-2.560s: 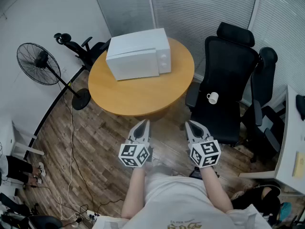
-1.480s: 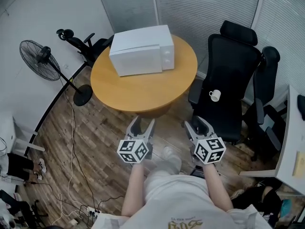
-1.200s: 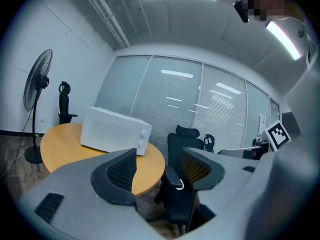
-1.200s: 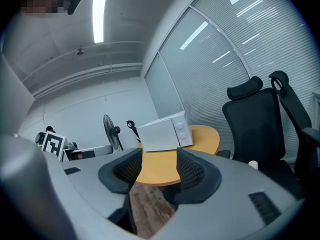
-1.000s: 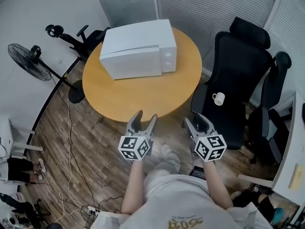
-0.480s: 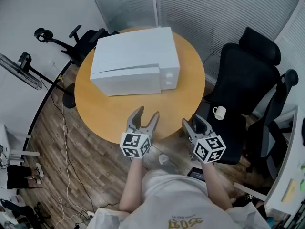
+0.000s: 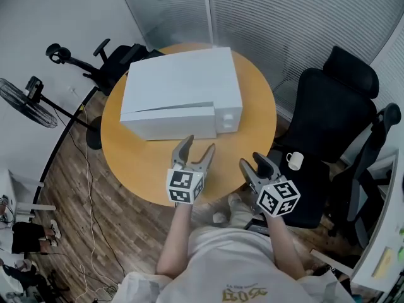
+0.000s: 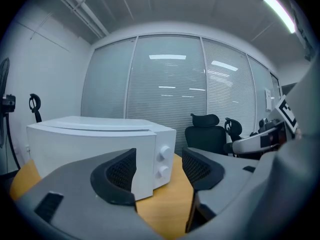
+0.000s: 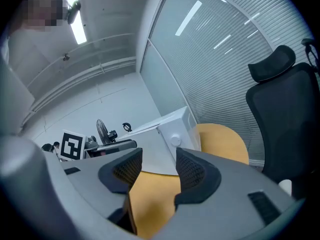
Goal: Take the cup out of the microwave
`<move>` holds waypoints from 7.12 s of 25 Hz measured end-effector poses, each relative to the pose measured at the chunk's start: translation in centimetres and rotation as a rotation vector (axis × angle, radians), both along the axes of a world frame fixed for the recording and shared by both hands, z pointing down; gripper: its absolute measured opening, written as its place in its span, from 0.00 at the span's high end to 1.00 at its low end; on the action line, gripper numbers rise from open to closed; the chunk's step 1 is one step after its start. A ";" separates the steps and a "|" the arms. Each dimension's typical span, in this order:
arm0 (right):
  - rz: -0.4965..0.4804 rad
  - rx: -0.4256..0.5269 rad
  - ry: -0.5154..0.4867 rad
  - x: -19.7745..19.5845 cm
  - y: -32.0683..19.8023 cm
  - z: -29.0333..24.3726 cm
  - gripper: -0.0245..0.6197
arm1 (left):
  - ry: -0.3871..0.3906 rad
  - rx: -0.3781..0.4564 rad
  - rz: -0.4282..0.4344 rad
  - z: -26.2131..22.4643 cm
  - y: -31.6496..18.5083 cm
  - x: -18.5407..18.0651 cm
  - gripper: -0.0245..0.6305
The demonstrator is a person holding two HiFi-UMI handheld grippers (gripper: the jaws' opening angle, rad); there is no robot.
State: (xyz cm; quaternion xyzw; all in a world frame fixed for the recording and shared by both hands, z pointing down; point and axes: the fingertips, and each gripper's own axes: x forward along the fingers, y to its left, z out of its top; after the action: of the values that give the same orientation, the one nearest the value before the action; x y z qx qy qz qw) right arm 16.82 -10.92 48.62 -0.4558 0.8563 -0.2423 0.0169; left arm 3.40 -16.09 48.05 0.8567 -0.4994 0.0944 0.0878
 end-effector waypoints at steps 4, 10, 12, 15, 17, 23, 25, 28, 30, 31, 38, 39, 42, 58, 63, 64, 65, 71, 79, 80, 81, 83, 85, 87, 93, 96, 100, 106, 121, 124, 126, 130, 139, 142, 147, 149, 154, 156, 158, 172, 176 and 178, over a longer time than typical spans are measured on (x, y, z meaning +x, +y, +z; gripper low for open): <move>-0.034 0.006 0.005 -0.6 -2.4 0.1 0.63 | -0.046 0.033 -0.008 -0.7 -2.1 0.1 0.52; -0.041 -0.007 0.040 0.4 -4.0 0.4 0.63 | -0.070 0.050 -0.032 -0.8 -3.6 0.1 0.53; -0.030 -0.016 0.041 1.0 -4.5 0.5 0.63 | -0.095 0.066 -0.027 -1.1 -4.3 0.4 0.52; -0.014 -0.014 0.035 1.7 -4.9 0.4 0.64 | -0.119 0.084 -0.011 -1.5 -5.2 1.3 0.53; -0.017 -0.010 0.037 1.7 -5.1 0.3 0.64 | -0.146 0.100 -0.001 -1.8 -5.7 1.6 0.52; 0.000 0.026 0.061 2.2 -5.4 -0.2 0.64 | -0.261 0.130 0.006 -1.7 -7.1 2.0 0.52; 0.013 0.017 0.060 2.8 -5.3 0.1 0.64 | -0.315 0.128 0.017 -1.0 -7.4 2.4 0.52; 0.032 0.009 0.066 3.3 -5.2 0.3 0.64 | -0.379 0.127 0.025 -0.3 -7.7 2.8 0.51; 0.045 0.024 0.069 3.5 -5.1 -0.1 0.64 | -0.426 0.130 0.028 0.1 -8.0 2.8 0.51; 0.051 0.031 0.068 3.6 -5.1 -0.2 0.64 | -0.450 0.135 0.032 0.2 -8.2 2.8 0.51; 0.084 0.020 0.051 4.3 -5.3 0.1 0.65 | -0.615 0.176 0.056 0.6 -9.0 3.4 0.51; 0.087 0.018 0.051 4.3 -5.4 0.2 0.65 | -0.647 0.182 0.059 0.7 -9.2 3.5 0.50; 0.098 0.010 0.059 4.4 -5.6 0.4 0.65 | -0.723 0.194 0.061 1.0 -9.5 3.5 0.47; 0.109 -0.042 0.030 4.5 -6.4 2.1 0.65 | -0.847 0.210 0.076 1.9 -10.4 3.9 0.52; 0.102 -0.047 0.038 4.2 -6.5 2.2 0.65 | -0.842 0.226 0.077 1.8 -10.4 3.9 0.52; 0.103 -0.047 0.039 4.2 -6.5 2.2 0.65 | -0.840 0.228 0.078 1.8 -10.3 4.0 0.52; 0.104 -0.047 0.039 4.2 -6.5 2.1 0.65 | -0.840 0.230 0.079 1.8 -10.2 4.0 0.52; 0.101 -0.053 0.042 3.9 -6.1 2.4 0.66 | -0.835 0.244 0.085 1.9 -9.5 4.0 0.52; 0.087 -0.056 0.052 3.6 -5.1 2.5 0.66 | -0.828 0.252 0.094 1.9 -8.3 4.1 0.53; 0.088 -0.055 0.053 3.7 -4.9 2.5 0.66 | -0.827 0.253 0.095 1.9 -8.1 4.1 0.53; 0.088 -0.055 0.057 3.7 -4.7 2.5 0.66 | -0.827 0.253 0.096 1.9 -7.9 4.1 0.53; 0.084 -0.051 0.077 3.7 -4.4 2.5 0.66 | -0.826 0.253 0.099 2.0 -7.5 4.1 0.53; 0.073 -0.043 0.093 3.4 -4.0 2.4 0.66 | -0.826 0.254 0.105 2.1 -7.1 4.2 0.53; 0.060 -0.038 0.093 3.0 -3.7 2.3 0.66 | -0.827 0.258 0.112 2.0 -6.6 4.3 0.53; 0.024 -0.040 0.089 1.6 -2.2 2.4 0.66 | -0.828 0.267 0.117 2.0 -4.9 4.0 0.53; 0.008 -0.038 0.089 1.0 -1.6 2.4 0.66 | -0.829 0.274 0.116 2.0 -4.0 3.9 0.53; -0.014 -0.040 0.080 0.2 -0.6 2.2 0.66 | -0.826 0.278 0.115 2.0 -2.5 3.8 0.52; -0.048 -0.039 0.078 -0.9 0.3 2.2 0.66 | -0.823 0.291 0.108 2.0 -0.9 3.3 0.52; -0.175 -0.059 0.071 -5.1 2.0 3.2 0.66 | -0.829 0.309 0.062 1.7 3.0 1.6 0.53; -0.196 -0.067 0.065 -5.5 2.3 3.4 0.67 | -0.829 0.315 0.055 1.7 3.7 1.6 0.54; -0.208 -0.071 0.061 -6.0 2.5 3.5 0.67 | -0.830 0.317 0.047 1.7 4.3 1.4 0.54; -0.251 -0.078 0.052 -7.5 2.9 3.8 0.67 | -0.828 0.325 0.015 1.9 5.3 0.4 0.56; -0.337 -0.088 0.052 -10.1 4.0 4.4 0.67 | -0.828 0.314 -0.038 1.8 7.4 -1.2 0.57; -0.363 -0.091 0.050 -11.2 4.7 4.6 0.67 | -0.832 0.308 -0.062 1.7 8.3 -2.2 0.56; -0.391 -0.097 0.051 -12.0 5.5 4.8 0.67 | -0.826 0.300 -0.097 1.5 9.7 -3.7 0.55; -0.396 -0.098 0.049 -12.3 5.7 4.7 0.67 | -0.830 0.297 -0.111 1.5 10.1 -4.2 0.55; -0.414 -0.098 0.048 -12.9 6.1 5.0 0.67 | -0.832 0.295 -0.154 1.7 11.0 -5.4 0.54; -0.424 -0.097 0.051 -13.3 6.3 5.2 0.67 | -0.776 0.283 -0.205 1.8 11.3 -6.6 0.51; -0.432 -0.098 0.056 -13.6 6.6 5.2 0.67 | -0.669 0.273 -0.271 1.4 11.7 -8.1 0.41; -0.497 -0.100 0.066 -16.3 6.6 5.3 0.67 | -0.261 0.152 -0.438 3.6 13.9 -13.5 0.44; -0.530 -0.089 0.066 -17.7 6.5 5.0 0.67 | -0.217 0.127 -0.492 4.0 14.9 -15.1 0.47; -0.547 -0.083 0.063 -18.4 6.4 4.9 0.67 | -0.195 0.122 -0.516 4.0 15.1 -15.9 0.48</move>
State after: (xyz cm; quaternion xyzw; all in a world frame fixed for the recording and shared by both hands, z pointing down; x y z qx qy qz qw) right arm -1.58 -4.49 53.56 -0.2155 0.9370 -0.2583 -0.0946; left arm -12.46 -1.00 52.02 0.6920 -0.7117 0.1205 0.0089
